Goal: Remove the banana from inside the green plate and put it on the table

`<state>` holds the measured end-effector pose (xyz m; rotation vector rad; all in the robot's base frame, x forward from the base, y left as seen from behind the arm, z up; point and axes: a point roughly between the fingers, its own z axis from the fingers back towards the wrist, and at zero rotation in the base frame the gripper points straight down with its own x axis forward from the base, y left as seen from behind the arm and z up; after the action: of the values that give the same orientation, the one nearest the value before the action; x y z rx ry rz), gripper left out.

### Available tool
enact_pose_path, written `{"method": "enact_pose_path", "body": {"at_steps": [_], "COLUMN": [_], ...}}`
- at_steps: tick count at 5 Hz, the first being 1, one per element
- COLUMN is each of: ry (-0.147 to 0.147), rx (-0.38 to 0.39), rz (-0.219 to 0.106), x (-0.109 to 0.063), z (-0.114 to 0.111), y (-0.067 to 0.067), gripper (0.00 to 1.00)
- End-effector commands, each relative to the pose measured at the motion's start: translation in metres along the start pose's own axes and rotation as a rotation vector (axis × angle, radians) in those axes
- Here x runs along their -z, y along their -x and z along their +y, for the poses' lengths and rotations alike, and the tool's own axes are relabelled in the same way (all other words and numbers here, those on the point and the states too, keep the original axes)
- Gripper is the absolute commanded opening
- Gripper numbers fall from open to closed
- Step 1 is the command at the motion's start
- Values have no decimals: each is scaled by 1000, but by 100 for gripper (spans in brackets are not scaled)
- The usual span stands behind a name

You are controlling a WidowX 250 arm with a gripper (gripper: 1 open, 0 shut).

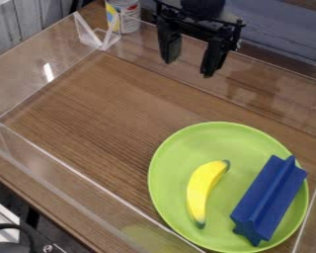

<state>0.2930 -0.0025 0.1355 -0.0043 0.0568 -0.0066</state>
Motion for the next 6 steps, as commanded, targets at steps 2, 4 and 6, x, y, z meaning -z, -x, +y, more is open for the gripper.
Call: {"method": "enact_pose_path", "body": {"at_steps": [2,4,6], "ry": [10,39,67], "rx": [15,40,101], "rz": [-2,-27,-39], "x": [2,-15,-24], "z": [6,11,-7], "y": [-5,-9,-8], "gripper": [100,100,100]}}
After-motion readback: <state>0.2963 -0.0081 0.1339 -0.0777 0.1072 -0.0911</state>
